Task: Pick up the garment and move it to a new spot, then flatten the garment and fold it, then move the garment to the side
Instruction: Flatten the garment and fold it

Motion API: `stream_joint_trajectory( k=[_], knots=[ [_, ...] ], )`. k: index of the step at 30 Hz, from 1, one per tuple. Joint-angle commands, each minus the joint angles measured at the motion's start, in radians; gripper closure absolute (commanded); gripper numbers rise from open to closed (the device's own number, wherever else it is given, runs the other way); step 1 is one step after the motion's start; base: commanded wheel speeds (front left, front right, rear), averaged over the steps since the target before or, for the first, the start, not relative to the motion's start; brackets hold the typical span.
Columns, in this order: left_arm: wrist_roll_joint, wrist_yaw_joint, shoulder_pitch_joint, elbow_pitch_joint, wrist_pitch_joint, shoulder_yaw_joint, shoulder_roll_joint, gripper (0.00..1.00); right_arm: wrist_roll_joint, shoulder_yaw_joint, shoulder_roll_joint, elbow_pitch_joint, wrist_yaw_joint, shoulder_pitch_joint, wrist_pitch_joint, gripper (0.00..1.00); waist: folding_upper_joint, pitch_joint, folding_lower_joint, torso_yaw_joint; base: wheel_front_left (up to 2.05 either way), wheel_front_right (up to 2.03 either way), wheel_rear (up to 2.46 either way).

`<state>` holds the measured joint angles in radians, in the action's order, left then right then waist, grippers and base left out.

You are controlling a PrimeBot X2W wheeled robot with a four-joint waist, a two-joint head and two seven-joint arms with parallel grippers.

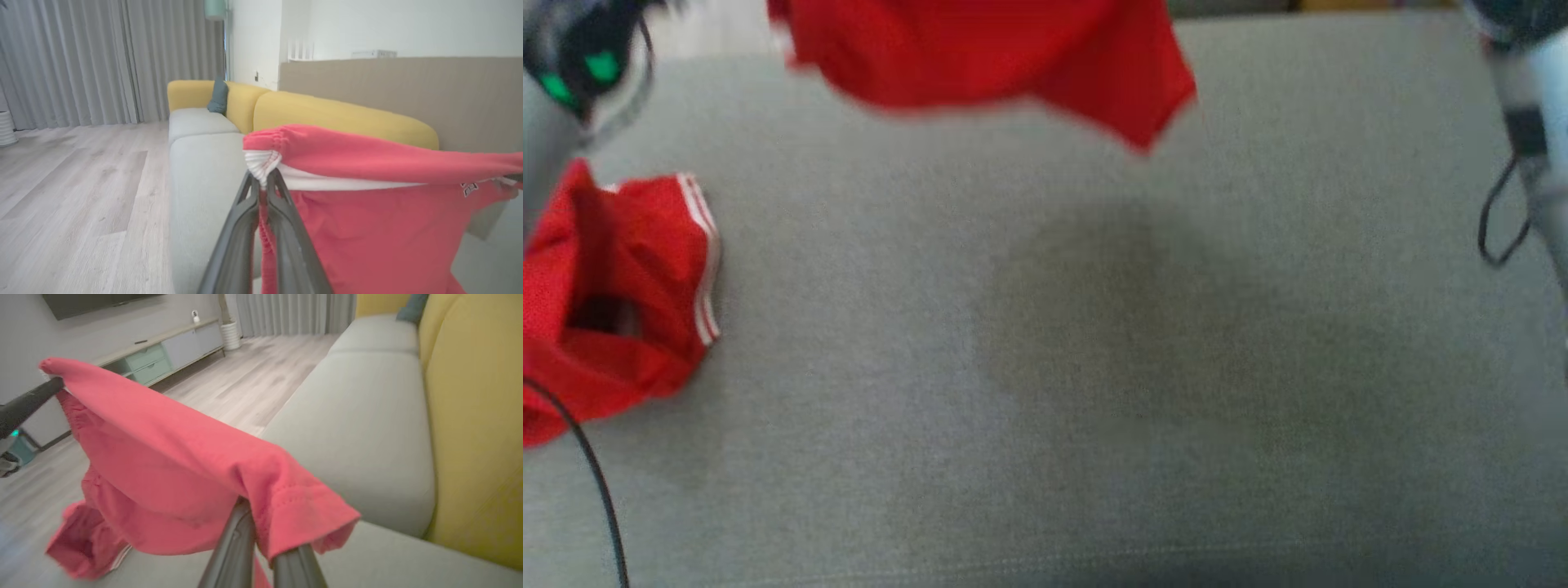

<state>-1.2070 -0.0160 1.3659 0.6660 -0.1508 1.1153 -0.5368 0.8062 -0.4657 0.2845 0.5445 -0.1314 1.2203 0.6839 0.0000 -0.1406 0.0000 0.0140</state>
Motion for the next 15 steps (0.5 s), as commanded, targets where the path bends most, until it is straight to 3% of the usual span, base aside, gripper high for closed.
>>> stream_joint_trajectory(
  k=[1, 2, 9, 15],
  knots=[
    [0.014, 0.013, 0.123, 0.047, -0.038, -0.071, -0.016, 1.00, -0.070, -0.001, -0.017, 0.024, 0.001, 0.082, -0.093, 1.00, 0.0000, -0.118, 0.0000, 0.038, 0.00, 0.00, 0.00],
    [0.014, 0.013, 0.123, 0.047, -0.038, -0.071, -0.016, 1.00, -0.070, -0.001, -0.017, 0.024, 0.001, 0.082, -0.093, 1.00, 0.0000, -0.118, 0.0000, 0.038, 0.00, 0.00, 0.00],
    [0.048, -0.002, 0.231, 0.194, -0.108, -0.162, 0.082, 1.00, -0.190, -0.035, -0.072, 0.227, 0.001, 0.209, -0.406, 1.00, 0.0000, -0.196, 0.0000, 0.037, 0.00, 0.00, 0.00],
    [0.114, -0.047, 0.126, 0.206, -0.111, -0.265, 0.160, 1.00, -0.141, -0.089, -0.109, 0.348, 0.001, 0.149, -0.482, 1.00, 0.0000, -0.229, 0.0000, 0.010, 0.00, 0.00, 0.00]
  ],
)
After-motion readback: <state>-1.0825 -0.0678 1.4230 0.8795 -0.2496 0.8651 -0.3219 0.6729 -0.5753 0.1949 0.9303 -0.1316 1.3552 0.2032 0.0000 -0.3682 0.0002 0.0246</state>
